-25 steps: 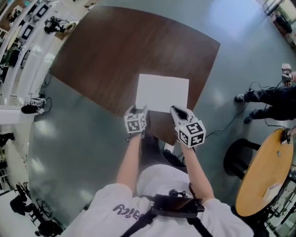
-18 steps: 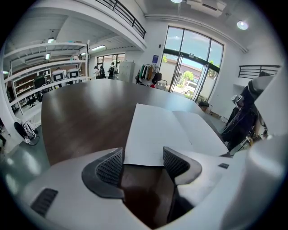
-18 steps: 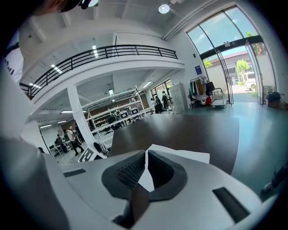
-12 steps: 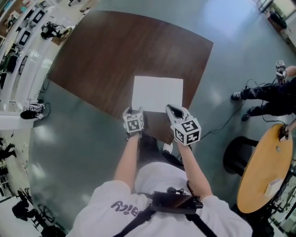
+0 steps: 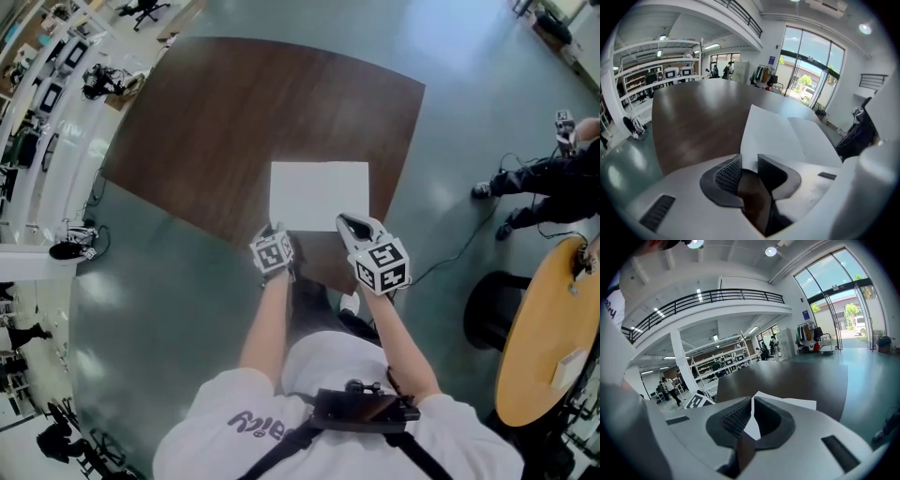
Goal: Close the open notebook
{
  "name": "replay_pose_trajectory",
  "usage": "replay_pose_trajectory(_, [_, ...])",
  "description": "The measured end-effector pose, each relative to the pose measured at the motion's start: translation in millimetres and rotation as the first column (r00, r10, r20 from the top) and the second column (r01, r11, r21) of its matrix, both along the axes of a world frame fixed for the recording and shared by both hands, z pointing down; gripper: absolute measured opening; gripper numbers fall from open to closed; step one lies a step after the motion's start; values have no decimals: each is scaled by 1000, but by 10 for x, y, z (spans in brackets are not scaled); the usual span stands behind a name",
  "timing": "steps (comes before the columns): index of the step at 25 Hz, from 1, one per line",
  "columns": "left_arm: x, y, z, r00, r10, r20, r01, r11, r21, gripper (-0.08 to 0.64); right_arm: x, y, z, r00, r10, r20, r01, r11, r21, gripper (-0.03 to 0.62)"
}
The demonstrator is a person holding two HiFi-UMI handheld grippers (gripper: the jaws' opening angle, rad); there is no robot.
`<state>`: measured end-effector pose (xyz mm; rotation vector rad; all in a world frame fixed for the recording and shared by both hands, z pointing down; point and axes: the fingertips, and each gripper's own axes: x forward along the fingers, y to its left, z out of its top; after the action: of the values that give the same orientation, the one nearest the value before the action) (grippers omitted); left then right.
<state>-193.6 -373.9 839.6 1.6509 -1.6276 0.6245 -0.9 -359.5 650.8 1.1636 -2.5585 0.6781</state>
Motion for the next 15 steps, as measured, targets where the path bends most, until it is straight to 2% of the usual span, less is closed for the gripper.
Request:
replay_pose_trajectory(4, [20, -8, -94, 996, -42, -76, 44, 999, 24, 76, 8, -37, -34, 1000, 10, 13, -10, 1000, 9, 5])
replay_pose_trajectory(11, [124, -10, -477, 994, 37, -100, -26, 993, 114, 29, 14, -83, -198, 997, 51, 54, -53, 998, 34, 5])
replay_pose_trajectory(15, [245, 58, -700, 988, 37, -147, -17, 990, 139, 29, 136, -124, -240, 995, 85, 59, -87, 996, 34, 5])
